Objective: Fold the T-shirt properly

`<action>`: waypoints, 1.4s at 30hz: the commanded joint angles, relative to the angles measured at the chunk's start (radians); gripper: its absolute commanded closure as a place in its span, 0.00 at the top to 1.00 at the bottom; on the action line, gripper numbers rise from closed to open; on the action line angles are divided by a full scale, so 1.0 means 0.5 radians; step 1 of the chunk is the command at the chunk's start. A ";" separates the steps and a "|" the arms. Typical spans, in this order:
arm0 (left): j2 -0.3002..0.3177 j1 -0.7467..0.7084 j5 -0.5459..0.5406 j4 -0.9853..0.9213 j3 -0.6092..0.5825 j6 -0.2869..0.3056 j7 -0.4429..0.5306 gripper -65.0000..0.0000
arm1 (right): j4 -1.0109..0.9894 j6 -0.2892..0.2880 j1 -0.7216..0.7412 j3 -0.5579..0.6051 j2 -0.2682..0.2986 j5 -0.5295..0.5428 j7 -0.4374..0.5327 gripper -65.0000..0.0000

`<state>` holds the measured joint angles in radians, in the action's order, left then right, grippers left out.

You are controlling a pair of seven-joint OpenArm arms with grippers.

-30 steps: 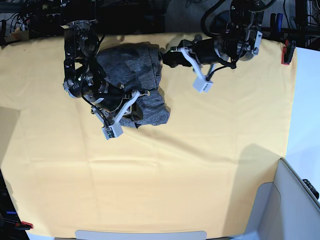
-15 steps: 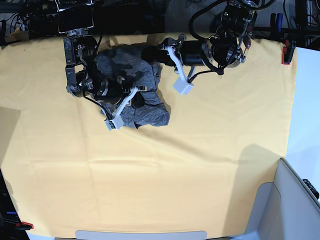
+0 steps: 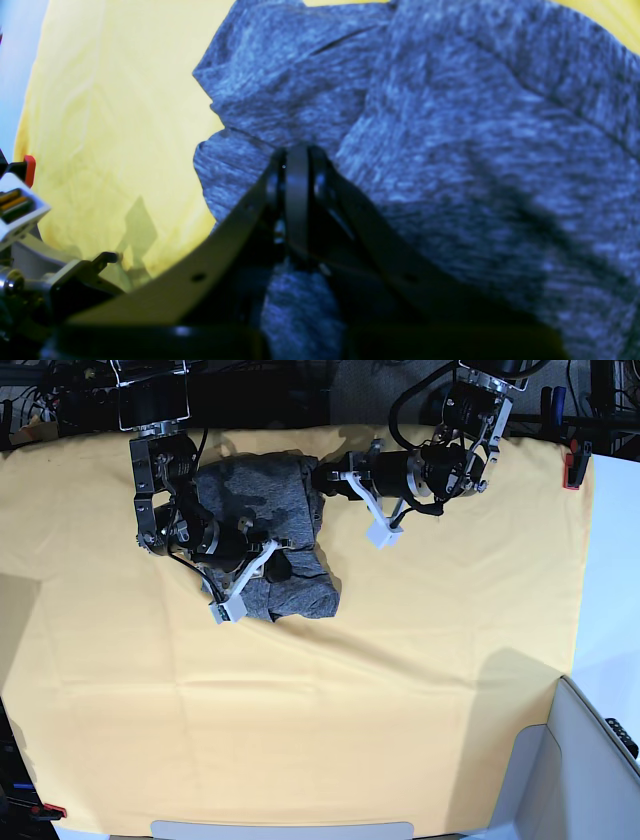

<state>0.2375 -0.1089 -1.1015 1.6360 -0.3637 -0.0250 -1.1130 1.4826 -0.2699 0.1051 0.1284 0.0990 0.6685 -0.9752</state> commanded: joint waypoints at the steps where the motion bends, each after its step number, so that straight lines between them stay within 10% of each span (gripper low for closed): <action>1: 0.002 0.011 0.032 0.028 0.017 -0.004 0.015 0.02 | 0.019 0.026 0.025 -0.013 0.009 -0.037 0.031 0.00; 11: 0.005 -0.100 0.020 0.492 0.250 0.009 -0.007 0.02 | 0.019 0.026 0.021 -0.013 0.006 -0.037 0.062 0.00; 20: -0.062 -0.038 -0.063 0.615 -0.017 0.018 0.009 0.02 | 0.019 0.026 0.015 -0.013 0.006 -0.037 0.062 0.00; 42: -0.108 0.225 0.078 -0.094 -0.253 -0.001 0.018 0.02 | 0.016 0.029 0.021 -0.016 -0.080 -0.449 0.065 0.00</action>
<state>0.1806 -0.0025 -1.0920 1.5841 -0.4908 -0.0154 -1.0985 1.4872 -0.2752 0.1017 0.1257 0.0517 0.4980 -0.9337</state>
